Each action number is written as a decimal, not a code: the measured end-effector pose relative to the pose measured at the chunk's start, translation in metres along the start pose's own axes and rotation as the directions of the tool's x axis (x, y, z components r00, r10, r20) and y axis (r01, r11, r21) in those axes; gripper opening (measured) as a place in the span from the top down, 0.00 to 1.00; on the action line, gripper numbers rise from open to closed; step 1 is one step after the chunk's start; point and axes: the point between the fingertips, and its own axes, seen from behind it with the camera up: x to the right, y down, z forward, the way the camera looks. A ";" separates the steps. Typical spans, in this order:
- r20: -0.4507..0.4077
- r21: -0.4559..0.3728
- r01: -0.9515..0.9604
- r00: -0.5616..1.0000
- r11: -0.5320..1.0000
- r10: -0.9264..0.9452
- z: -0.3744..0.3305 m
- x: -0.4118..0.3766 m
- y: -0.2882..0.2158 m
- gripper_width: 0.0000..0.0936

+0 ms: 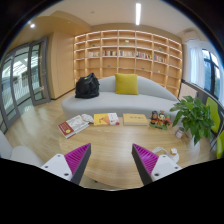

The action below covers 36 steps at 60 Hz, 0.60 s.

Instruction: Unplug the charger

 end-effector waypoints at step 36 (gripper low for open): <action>-0.130 -0.118 -0.057 0.991 0.991 0.041 0.039 0.157 0.168 0.09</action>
